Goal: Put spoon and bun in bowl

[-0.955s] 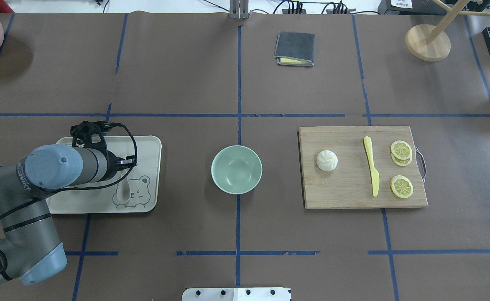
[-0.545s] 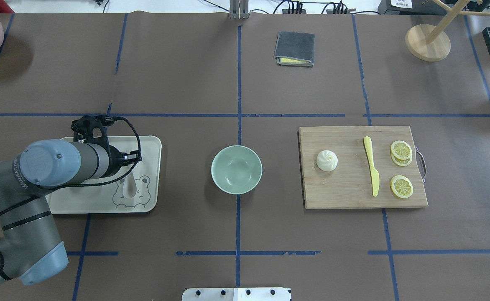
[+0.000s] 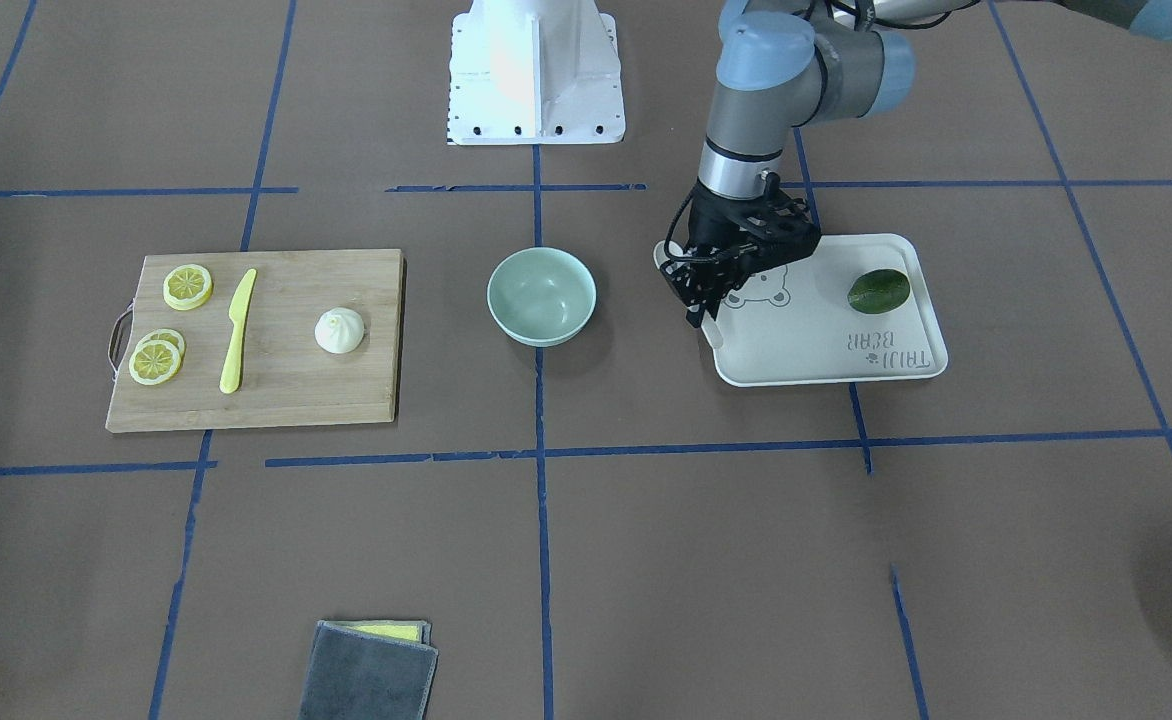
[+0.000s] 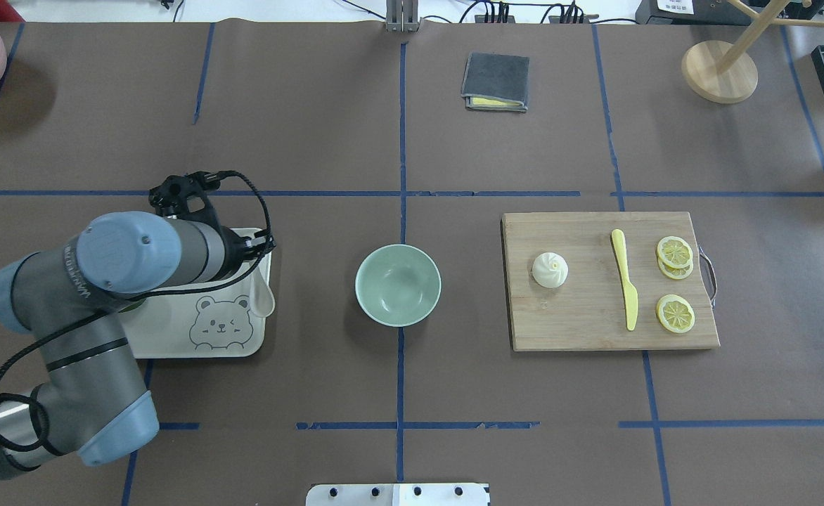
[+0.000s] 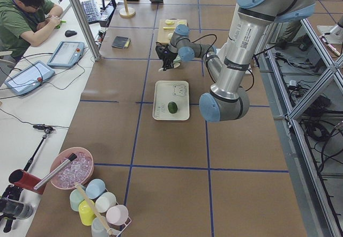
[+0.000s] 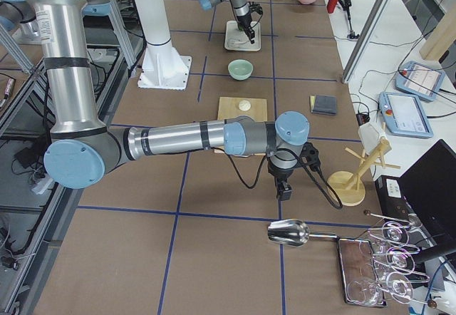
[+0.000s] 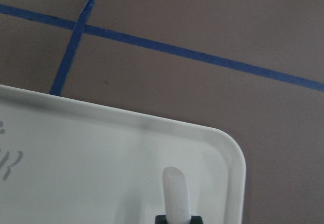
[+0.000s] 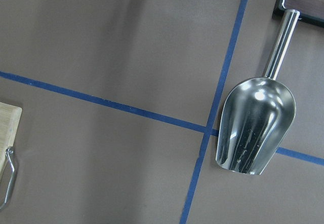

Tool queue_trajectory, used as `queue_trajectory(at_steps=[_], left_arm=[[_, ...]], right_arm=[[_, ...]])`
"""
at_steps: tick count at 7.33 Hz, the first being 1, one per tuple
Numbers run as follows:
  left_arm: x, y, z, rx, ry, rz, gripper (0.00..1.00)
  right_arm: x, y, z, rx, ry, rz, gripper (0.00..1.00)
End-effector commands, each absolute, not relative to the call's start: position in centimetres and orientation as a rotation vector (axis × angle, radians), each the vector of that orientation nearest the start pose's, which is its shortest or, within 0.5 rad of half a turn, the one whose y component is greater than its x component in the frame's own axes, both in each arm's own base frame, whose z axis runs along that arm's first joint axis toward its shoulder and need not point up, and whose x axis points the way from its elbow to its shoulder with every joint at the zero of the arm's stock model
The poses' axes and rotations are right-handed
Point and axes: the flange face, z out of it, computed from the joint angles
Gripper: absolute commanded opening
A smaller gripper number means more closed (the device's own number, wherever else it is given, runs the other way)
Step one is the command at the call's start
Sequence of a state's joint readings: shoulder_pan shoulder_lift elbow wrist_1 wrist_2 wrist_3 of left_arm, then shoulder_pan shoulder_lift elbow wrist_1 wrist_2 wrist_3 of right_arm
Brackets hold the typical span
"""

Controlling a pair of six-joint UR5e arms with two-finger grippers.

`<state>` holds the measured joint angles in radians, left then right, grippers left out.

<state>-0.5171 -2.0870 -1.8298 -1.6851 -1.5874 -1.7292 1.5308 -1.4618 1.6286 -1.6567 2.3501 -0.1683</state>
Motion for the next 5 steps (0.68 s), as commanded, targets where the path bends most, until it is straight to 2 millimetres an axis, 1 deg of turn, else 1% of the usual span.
queue_trajectory(at_steps=[1,2,3,4,5], left_arm=[[52.9,-43.9,19.1,0.083,0.881,-0.782,0.00],[55.0,-43.8,18.7,0.091,0.868,-0.799,0.00],[57.1,-42.0,18.5,0.108,0.862,-0.781,0.02],[57.6,-41.4,18.3,0.105,0.865,-0.772,0.05],[58.0,-41.0,17.7,0.102,0.871,-0.764,0.12]], right_arm=[[4.2,-54.0,58.4,0.124,-0.774,-0.227,1.00],[4.2,-54.0,58.4,0.125,-0.774,-0.228,1.00],[4.2,-54.0,58.4,0.124,-0.774,-0.227,1.00],[4.1,-54.0,58.4,0.123,-0.774,-0.228,1.00],[4.2,-54.0,58.5,0.122,-0.774,-0.226,1.00]])
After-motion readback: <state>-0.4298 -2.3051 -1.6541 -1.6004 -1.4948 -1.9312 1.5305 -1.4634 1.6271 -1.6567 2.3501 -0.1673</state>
